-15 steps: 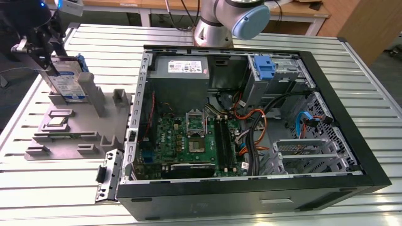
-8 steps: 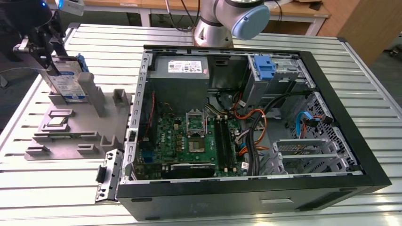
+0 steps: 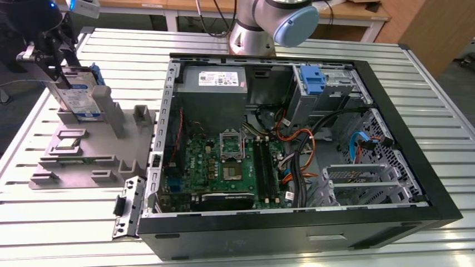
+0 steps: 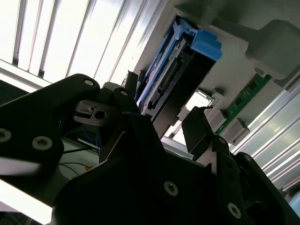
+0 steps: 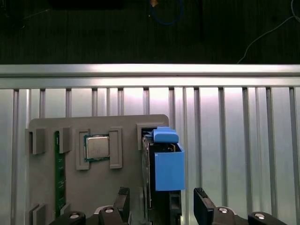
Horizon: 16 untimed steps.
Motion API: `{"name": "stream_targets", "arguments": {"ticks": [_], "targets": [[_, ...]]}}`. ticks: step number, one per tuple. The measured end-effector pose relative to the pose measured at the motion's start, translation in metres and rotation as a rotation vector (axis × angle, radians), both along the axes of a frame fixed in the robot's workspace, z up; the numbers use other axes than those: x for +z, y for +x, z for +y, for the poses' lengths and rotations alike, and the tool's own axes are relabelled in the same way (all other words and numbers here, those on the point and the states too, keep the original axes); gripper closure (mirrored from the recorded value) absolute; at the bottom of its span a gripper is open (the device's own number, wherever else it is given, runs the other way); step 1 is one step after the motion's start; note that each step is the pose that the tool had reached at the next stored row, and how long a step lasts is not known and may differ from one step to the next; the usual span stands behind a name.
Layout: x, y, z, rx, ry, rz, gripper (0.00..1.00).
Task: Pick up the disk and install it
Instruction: 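Pick up the disk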
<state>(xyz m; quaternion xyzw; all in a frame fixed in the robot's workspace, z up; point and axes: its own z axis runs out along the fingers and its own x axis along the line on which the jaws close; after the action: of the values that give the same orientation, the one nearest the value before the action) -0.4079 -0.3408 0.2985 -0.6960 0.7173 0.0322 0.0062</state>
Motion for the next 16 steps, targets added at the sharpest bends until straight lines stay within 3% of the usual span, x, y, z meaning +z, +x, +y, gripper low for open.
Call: {"name": "stream_targets", "arguments": {"ticks": [7, 9, 10, 16], "targets": [[0.0, 0.0, 0.0, 0.0, -0.0001, 0.0, 0.35], [0.0, 0.0, 0.0, 0.0, -0.0001, 0.0001, 0.37], [0.0, 0.0, 0.0, 0.0, -0.0001, 0.0, 0.44], [0.0, 0.0, 0.0, 0.0, -0.0002, 0.0001, 0.45]]}}
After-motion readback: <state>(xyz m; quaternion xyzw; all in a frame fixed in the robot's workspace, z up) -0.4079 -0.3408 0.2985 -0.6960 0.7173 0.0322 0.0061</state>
